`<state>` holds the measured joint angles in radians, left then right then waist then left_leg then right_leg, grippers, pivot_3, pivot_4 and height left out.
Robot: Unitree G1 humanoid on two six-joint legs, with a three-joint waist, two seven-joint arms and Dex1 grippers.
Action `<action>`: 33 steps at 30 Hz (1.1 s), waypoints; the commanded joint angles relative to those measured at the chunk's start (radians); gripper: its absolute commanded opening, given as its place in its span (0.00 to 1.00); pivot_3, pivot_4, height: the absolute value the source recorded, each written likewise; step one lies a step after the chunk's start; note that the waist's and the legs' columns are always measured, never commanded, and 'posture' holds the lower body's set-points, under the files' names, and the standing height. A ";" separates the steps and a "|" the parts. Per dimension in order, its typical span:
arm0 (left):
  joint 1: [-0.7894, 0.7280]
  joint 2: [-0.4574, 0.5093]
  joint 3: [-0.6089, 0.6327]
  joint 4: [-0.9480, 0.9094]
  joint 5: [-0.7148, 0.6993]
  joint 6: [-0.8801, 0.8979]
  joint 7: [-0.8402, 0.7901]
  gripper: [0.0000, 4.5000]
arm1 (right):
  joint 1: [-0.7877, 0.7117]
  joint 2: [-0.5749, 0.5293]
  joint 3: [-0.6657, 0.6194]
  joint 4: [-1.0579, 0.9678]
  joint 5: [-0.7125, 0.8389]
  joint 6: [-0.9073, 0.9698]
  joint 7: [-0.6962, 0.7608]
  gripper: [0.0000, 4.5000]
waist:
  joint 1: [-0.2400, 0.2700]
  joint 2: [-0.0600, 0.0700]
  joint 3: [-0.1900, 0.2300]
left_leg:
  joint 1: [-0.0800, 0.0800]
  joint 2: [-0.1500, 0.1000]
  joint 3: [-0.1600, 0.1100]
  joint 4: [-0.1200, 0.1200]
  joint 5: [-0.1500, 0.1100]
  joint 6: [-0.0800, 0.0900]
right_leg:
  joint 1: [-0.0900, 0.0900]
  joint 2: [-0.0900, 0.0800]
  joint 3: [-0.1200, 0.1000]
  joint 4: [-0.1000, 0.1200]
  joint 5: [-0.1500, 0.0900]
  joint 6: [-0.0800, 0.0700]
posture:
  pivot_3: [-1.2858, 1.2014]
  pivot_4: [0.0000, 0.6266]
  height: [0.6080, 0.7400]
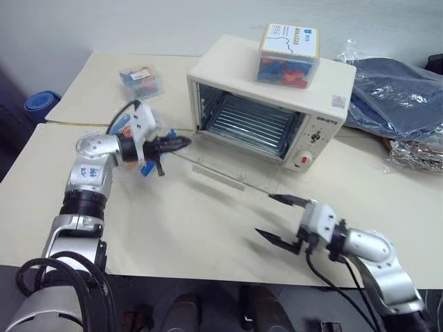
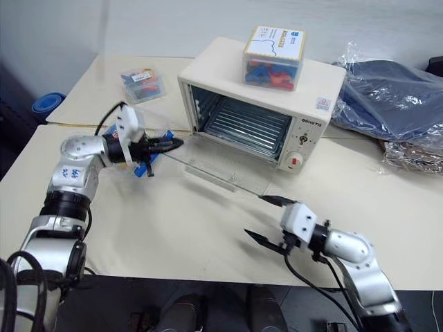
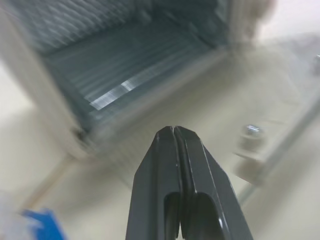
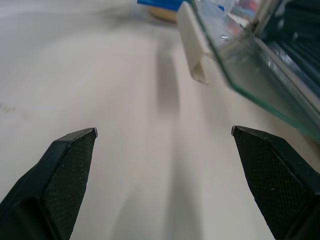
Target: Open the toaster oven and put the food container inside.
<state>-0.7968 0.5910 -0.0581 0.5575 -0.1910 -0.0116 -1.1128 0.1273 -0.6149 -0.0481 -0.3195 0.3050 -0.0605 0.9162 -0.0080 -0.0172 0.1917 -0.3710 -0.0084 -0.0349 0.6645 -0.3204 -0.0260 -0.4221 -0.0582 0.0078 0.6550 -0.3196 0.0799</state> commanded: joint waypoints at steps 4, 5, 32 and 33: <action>0.089 -0.029 -0.007 -0.155 0.043 0.035 0.104 0.01 | 0.065 -0.027 -0.163 -0.034 0.128 -0.055 0.042 1.00 | 0.006 0.000 0.000 | 0.001 0.000 0.001 0.000 -0.002 0.003 | 0.000 0.000 0.002 0.002 0.000 0.000 | 0.52 0.24 1.00; 0.113 -0.040 -0.006 -0.177 0.048 0.046 0.132 0.01 | 0.059 -0.028 -0.180 -0.022 0.146 -0.054 0.049 1.00 | 0.006 0.000 0.000 | 0.001 0.001 0.000 0.000 -0.002 0.003 | 0.000 0.000 0.002 0.001 0.000 0.000 | 0.52 0.24 1.00; 1.081 -0.097 0.995 -1.043 -0.731 0.737 0.841 0.98 | -0.277 0.106 -0.054 0.099 0.207 -0.182 0.172 1.00 | 0.021 -0.001 0.000 | 0.012 0.002 -0.009 -0.001 -0.006 0.007 | 0.017 -0.002 0.000 -0.009 -0.001 -0.002 | 0.52 0.24 1.00; 1.064 -0.087 0.996 -1.048 -0.747 0.754 0.878 0.98 | -0.279 0.105 -0.052 0.101 0.205 -0.186 0.175 1.00 | 0.027 -0.001 -0.001 | 0.012 0.002 -0.010 -0.001 -0.007 0.007 | 0.018 -0.002 0.000 -0.010 -0.001 -0.002 | 0.52 0.24 1.00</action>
<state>0.2891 0.4808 0.9141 -0.4400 -0.8894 0.7277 -0.2829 -0.1472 -0.5121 -0.0906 -0.2179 0.5044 -0.2226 1.0823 0.0186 -0.0182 0.1911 -0.3586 -0.0062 -0.0457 0.6632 -0.3274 -0.0187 -0.4028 -0.0605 0.0072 0.6445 -0.3204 0.0784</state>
